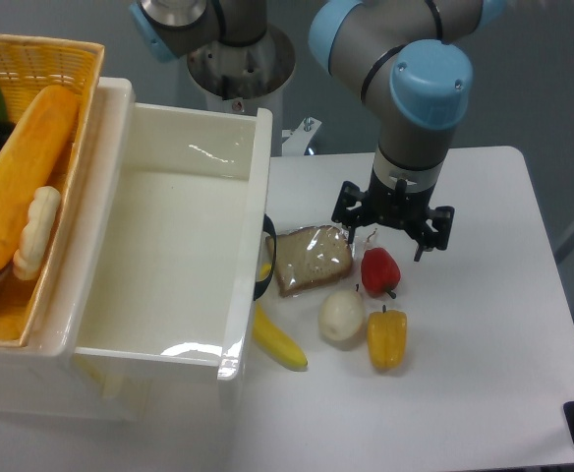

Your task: Pick up the pear

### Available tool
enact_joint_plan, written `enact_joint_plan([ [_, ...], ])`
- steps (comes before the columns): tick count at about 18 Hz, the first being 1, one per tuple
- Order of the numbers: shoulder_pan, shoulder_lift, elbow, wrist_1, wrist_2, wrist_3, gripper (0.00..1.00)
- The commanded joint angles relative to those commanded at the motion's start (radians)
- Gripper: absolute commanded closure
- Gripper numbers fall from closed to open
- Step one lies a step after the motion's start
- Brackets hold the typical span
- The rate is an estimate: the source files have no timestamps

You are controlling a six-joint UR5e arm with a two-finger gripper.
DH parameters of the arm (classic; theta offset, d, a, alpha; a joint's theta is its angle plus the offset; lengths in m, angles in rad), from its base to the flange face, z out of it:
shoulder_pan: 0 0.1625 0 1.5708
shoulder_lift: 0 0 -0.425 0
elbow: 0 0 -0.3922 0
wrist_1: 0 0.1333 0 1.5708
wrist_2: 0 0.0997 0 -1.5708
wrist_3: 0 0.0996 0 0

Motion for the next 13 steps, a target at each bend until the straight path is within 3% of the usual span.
enact_joint_plan([
  [9, 0.0, -0.011, -0.021, 0.003, 0.0, -0.014, 0.0],
  [13, 0.043, -0.015, -0.054, 0.005, 0.0, -0.012, 0.0],
])
